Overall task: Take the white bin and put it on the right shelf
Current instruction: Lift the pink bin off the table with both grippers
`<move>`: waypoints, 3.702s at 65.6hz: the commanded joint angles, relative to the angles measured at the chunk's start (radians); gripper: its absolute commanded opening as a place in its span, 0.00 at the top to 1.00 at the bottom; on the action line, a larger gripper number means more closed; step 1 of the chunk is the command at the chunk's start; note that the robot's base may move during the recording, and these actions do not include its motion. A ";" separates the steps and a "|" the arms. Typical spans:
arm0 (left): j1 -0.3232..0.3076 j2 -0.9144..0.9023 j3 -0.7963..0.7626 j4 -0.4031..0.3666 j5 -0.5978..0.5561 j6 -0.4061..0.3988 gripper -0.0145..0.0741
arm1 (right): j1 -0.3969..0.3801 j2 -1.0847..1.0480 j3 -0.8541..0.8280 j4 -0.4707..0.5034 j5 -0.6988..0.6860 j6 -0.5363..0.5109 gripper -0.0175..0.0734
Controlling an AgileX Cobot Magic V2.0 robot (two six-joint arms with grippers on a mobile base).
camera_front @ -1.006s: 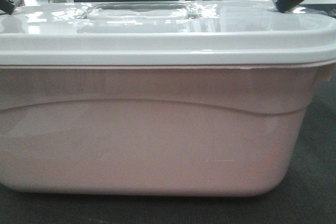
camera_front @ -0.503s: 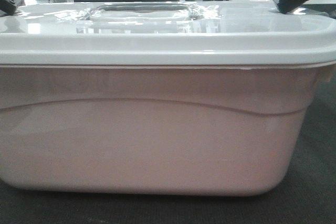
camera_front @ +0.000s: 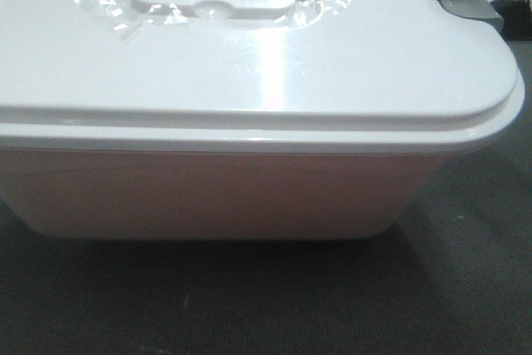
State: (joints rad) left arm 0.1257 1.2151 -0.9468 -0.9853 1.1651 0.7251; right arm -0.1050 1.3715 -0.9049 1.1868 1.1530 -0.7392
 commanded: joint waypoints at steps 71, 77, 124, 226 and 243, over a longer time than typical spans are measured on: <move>-0.022 -0.138 -0.024 -0.276 0.141 0.076 0.63 | 0.008 -0.277 -0.027 0.164 0.180 -0.126 0.34; -0.022 -0.150 -0.024 -0.276 0.141 0.081 0.63 | 0.008 -0.277 -0.027 0.164 0.180 -0.126 0.34; -0.022 -0.159 -0.024 -0.327 0.119 0.100 0.63 | 0.008 -0.349 -0.027 0.165 0.180 -0.126 0.34; -0.022 -0.284 -0.024 -0.334 0.140 0.146 0.63 | 0.008 -0.415 -0.027 0.235 0.180 -0.128 0.34; -0.022 -0.284 -0.024 -0.334 0.142 0.146 0.63 | 0.008 -0.465 -0.027 0.236 0.156 -0.126 0.34</move>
State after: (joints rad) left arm 0.1274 0.9499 -0.9409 -1.1547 1.1034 0.8653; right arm -0.1172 0.9312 -0.8980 1.1887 1.0799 -0.8489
